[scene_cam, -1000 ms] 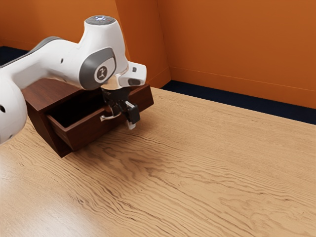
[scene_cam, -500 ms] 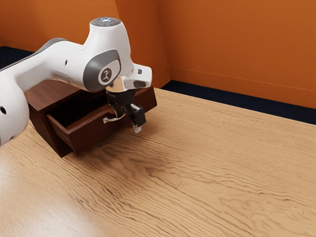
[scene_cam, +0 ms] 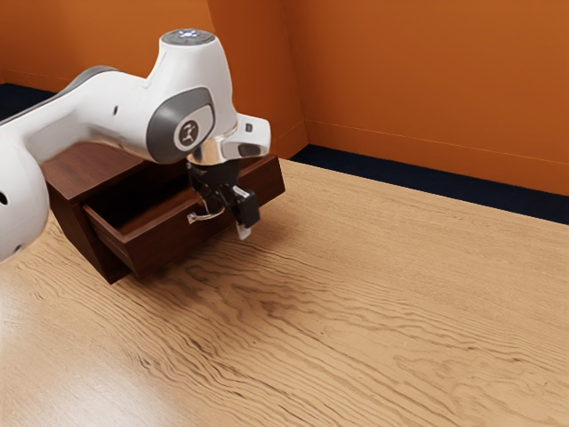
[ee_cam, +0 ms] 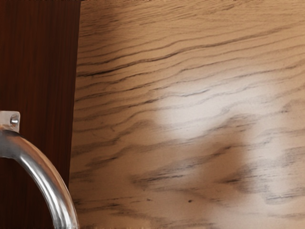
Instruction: Pull the drawer handle with one arm to open the drawer
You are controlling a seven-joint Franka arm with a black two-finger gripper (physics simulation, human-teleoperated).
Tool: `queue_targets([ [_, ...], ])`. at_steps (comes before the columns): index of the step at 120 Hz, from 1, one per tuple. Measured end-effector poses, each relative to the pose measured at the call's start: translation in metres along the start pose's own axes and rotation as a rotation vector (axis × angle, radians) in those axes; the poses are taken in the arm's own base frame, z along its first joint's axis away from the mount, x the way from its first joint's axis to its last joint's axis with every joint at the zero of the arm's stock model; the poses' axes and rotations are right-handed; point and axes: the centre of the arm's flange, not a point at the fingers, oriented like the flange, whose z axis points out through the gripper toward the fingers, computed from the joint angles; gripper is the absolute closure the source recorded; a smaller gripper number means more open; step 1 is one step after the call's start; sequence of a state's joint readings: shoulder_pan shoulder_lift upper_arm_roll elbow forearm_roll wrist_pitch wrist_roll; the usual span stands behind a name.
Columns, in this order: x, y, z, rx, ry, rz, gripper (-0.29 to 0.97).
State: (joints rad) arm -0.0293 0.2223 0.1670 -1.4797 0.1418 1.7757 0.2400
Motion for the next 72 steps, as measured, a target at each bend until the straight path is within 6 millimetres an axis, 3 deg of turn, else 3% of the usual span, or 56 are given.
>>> queue_targets([
  [27, -0.005, 0.002, -0.011, -0.002, 0.003, -0.001, 0.15],
  [33, -0.006, 0.008, -0.017, -0.003, 0.003, 0.009, 0.19],
  [50, -0.011, 0.035, -0.037, -0.017, -0.002, 0.053, 0.17],
  [65, -0.018, 0.078, -0.075, -0.056, 0.044, 0.120, 0.10],
  [72, -0.036, 0.090, -0.114, -0.086, 0.098, 0.134, 0.07],
])
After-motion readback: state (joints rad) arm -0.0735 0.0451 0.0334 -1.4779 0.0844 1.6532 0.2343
